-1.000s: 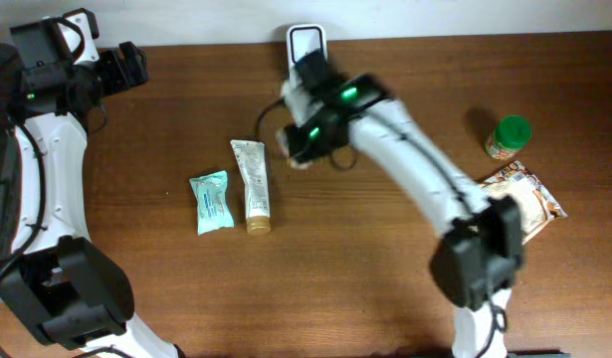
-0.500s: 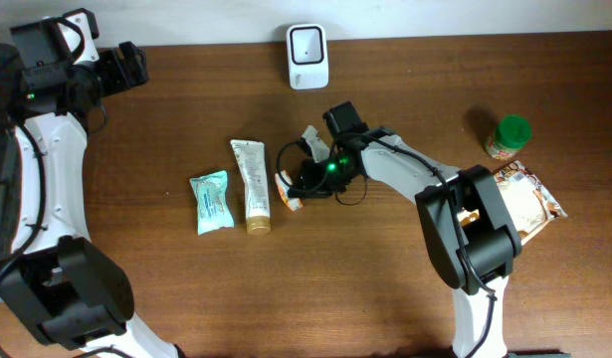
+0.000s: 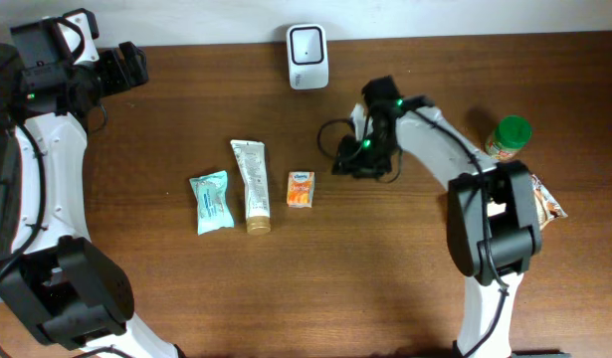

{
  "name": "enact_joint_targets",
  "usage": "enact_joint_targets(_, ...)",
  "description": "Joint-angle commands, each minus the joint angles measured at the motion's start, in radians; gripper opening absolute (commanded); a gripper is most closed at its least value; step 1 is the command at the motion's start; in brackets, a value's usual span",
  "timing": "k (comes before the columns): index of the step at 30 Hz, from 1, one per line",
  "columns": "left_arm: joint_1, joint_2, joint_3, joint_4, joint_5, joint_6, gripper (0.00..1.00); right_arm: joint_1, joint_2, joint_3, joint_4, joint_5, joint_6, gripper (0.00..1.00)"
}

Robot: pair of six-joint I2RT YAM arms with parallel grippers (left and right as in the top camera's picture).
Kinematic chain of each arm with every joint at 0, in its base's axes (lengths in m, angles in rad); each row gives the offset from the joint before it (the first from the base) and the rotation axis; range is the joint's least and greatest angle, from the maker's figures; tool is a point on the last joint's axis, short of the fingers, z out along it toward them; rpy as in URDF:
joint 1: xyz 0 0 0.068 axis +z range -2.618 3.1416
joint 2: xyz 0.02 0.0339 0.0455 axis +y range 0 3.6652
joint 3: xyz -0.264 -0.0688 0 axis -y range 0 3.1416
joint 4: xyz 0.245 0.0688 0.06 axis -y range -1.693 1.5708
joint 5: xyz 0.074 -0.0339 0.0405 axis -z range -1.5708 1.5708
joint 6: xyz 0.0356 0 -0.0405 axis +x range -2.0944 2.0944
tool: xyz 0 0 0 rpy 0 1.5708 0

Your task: Scan the item barcode

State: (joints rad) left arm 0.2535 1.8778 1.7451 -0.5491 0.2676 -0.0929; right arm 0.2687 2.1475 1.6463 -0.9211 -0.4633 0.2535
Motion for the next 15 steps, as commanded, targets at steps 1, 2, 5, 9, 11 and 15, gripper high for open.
enact_joint_targets(1, -0.002, 0.007, 0.010, 0.002, -0.006, 0.019, 0.99, 0.030, -0.021, 0.053, -0.037, -0.092, -0.039, 0.45)
enact_joint_targets(2, -0.002, 0.006, 0.010, 0.002, -0.006, 0.019, 0.99, 0.039, -0.019, 0.052, -0.042, -0.113, -0.039, 0.44)
enact_joint_targets(5, -0.002, 0.007, 0.010, 0.002, -0.006, 0.019, 0.99, 0.096, -0.015, 0.052, -0.055, -0.092, 0.024, 0.44)
enact_joint_targets(9, -0.002, 0.006, 0.010, 0.002, -0.006, 0.019, 0.99, 0.158, -0.014, 0.052, -0.053, 0.054, 0.161, 0.44)
enact_joint_targets(11, -0.002, 0.006, 0.010, 0.002, -0.006, 0.019, 0.99, 0.179, -0.014, 0.051, -0.052, 0.120, 0.211, 0.44)
enact_joint_targets(15, -0.002, 0.007, 0.010, 0.002, -0.006, 0.019, 0.99, 0.201, -0.014, 0.046, -0.045, 0.150, 0.237, 0.40)
